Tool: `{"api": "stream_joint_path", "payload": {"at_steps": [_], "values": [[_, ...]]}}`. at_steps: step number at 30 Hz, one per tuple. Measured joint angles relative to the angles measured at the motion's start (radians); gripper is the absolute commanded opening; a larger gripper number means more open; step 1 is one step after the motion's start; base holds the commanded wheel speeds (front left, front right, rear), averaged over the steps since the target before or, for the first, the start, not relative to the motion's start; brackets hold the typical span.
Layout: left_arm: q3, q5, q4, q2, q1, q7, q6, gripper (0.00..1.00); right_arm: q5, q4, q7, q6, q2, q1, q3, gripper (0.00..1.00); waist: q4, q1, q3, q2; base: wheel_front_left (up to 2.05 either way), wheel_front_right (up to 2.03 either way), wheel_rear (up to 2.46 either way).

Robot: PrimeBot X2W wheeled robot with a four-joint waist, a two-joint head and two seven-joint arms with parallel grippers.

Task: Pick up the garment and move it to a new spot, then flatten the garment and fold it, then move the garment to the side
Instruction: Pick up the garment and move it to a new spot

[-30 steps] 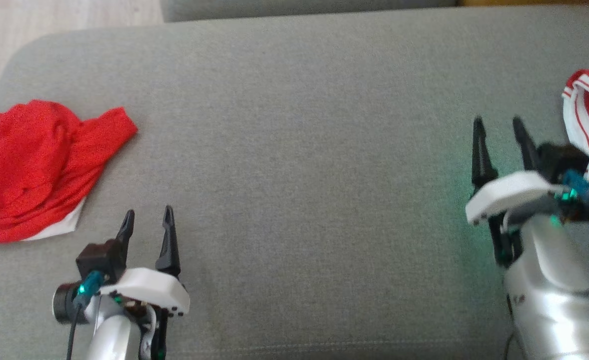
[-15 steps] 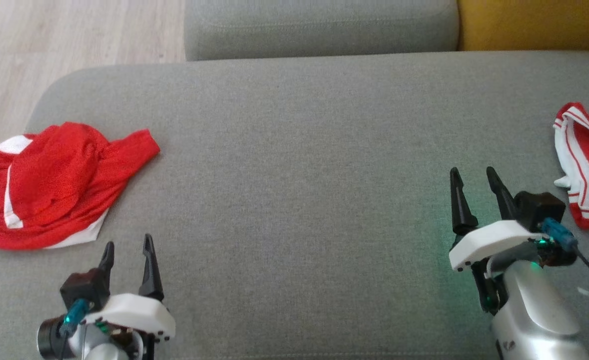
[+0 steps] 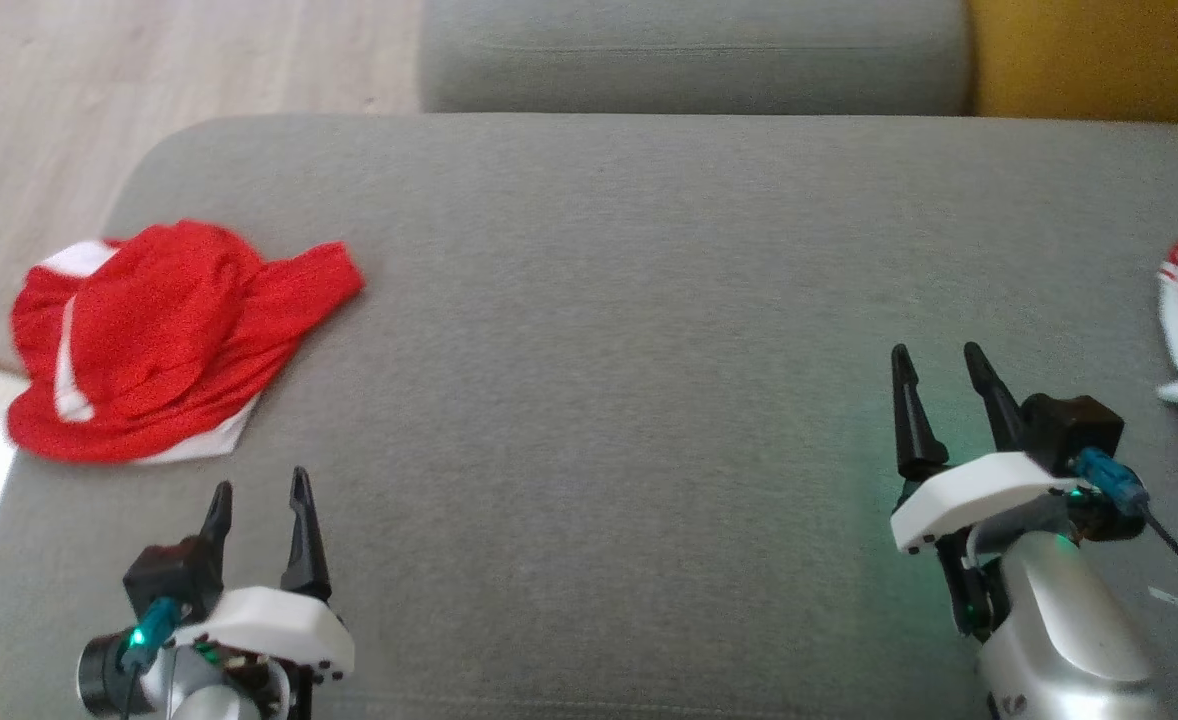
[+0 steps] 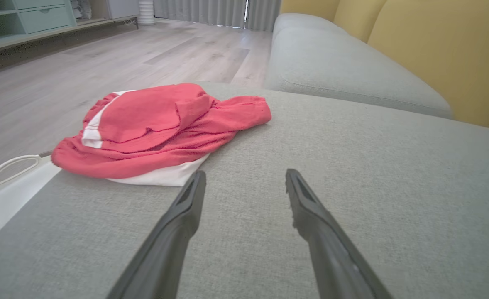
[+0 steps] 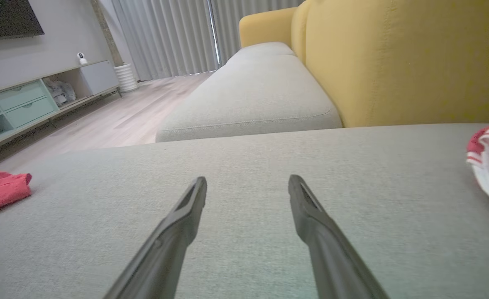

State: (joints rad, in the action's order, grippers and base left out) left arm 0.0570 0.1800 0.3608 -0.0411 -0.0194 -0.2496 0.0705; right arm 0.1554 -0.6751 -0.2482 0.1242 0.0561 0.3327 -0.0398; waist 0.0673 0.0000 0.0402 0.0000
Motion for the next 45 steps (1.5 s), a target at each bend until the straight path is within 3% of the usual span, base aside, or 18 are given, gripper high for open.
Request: {"api": "stream_joint_path", "payload": {"at_steps": [10, 18, 23, 27, 33, 45], "values": [[-0.017, 0.001, 0.005, 0.0, -0.011, 0.0, 0.001, 1.0, 0.025, -0.001, -0.001, 0.0, 0.0, 0.0, -0.06, 1.0, 0.204, 0.0, 0.013, 0.0, 0.0, 0.0, 0.0], [-0.092, 0.008, 0.007, 0.0, 0.008, 0.0, 0.008, 1.0, 0.067, -0.003, -0.002, 0.0, -0.001, 0.0, -0.131, 1.0, 0.39, 0.0, 0.015, 0.0, 0.0, 0.0, 0.0], [-0.137, 0.031, -0.002, 0.0, 0.044, 0.0, 0.008, 1.0, 0.092, -0.008, -0.002, 0.0, -0.002, 0.007, -0.2, 1.0, 0.461, 0.0, 0.021, 0.0, 0.0, 0.0, 0.0], [-0.14, 0.049, 0.001, 0.0, 0.048, 0.0, -0.004, 1.0, 0.094, -0.018, -0.002, 0.0, -0.002, 0.017, -0.216, 1.0, 0.468, 0.0, 0.041, 0.0, 0.0, 0.0, 0.0], [-0.147, 0.088, 0.068, 0.001, -0.02, 0.0, -0.06, 1.0, 0.077, 0.002, -0.001, 0.0, -0.001, 0.042, -0.223, 1.0, 0.452, 0.0, 0.084, 0.0, 0.0, 0.0, 0.0], [-0.236, 0.059, 0.253, -0.019, -0.408, 0.0, -0.18, 1.0, -0.045, 0.221, 0.092, 0.0, 0.002, 0.113, -0.217, 1.0, 0.313, 0.0, 0.246, 0.0, 0.0, 0.0, 0.0]]}}
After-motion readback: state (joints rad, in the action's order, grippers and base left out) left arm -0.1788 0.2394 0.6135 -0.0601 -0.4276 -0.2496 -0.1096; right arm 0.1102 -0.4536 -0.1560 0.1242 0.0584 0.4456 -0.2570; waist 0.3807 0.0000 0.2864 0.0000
